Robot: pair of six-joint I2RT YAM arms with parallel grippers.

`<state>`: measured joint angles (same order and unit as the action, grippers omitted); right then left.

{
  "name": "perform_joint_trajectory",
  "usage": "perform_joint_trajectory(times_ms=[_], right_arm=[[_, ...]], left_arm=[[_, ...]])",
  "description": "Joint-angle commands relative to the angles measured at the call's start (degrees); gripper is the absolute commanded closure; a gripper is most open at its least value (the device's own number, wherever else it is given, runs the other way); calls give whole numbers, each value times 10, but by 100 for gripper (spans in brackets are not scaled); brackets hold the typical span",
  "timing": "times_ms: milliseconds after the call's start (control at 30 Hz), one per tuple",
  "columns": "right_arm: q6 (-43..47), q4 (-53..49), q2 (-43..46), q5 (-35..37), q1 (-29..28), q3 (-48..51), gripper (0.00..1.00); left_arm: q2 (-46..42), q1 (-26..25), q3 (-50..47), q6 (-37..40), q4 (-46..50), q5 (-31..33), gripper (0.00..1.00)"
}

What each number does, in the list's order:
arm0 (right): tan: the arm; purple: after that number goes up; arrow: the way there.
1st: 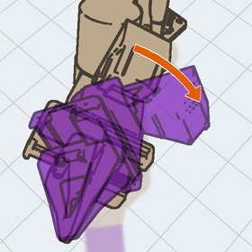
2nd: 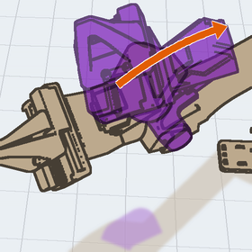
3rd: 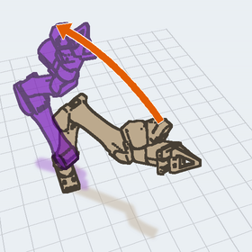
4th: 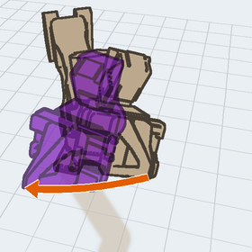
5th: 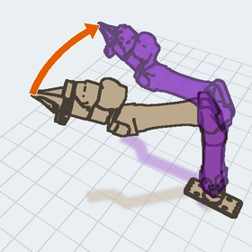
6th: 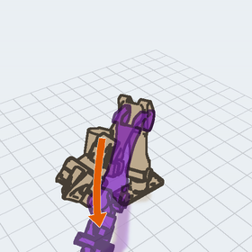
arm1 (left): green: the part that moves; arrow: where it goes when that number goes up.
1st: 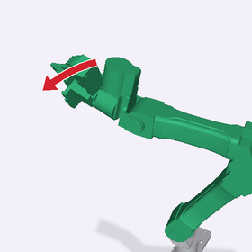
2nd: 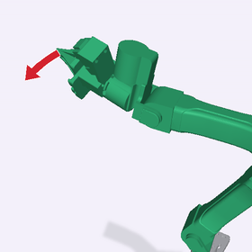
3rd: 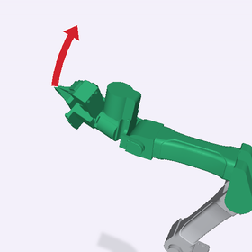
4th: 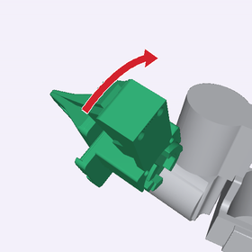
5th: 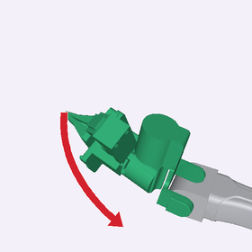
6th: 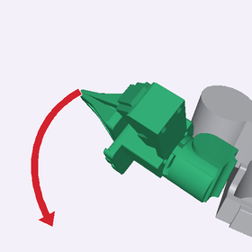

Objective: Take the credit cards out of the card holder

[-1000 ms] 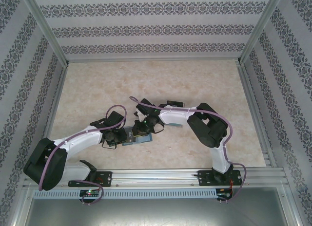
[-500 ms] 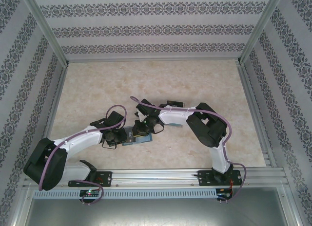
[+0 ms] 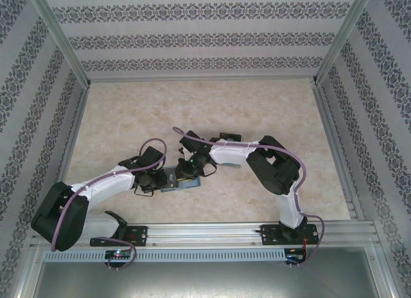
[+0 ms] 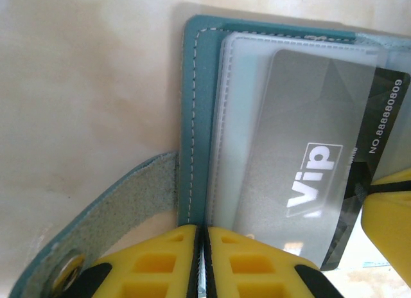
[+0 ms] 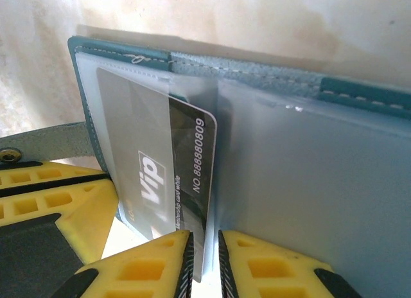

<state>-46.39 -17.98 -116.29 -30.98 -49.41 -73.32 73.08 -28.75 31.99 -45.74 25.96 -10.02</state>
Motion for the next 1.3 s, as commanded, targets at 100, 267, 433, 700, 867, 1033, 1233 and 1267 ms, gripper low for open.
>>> perform_joint_trajectory(times_ms=[100,267,433,700,867,1033,1233,1267], right_arm=[[-4,-10,-11,-7,-9,-1,79],[2,-3,-27,-17,-11,-19,79],[6,-1,-39,-25,-12,-33,79],[2,2,-28,-13,-4,-18,97],[3,3,-11,-4,7,3,100],[12,-1,10,-2,21,25,100],[30,-9,40,-1,42,48,100],[35,-10,46,-2,47,53,100]], left_arm=[[7,2,-14,-10,-8,-14,89],[4,3,-17,-10,-11,-19,89],[5,2,-16,-10,-15,-22,89],[7,2,-15,-9,-10,-18,89],[11,2,-12,-9,-7,-13,89],[12,3,-12,-10,-5,-9,89],[12,3,-9,-8,-3,-8,90],[12,3,-8,-8,-3,-8,90]])
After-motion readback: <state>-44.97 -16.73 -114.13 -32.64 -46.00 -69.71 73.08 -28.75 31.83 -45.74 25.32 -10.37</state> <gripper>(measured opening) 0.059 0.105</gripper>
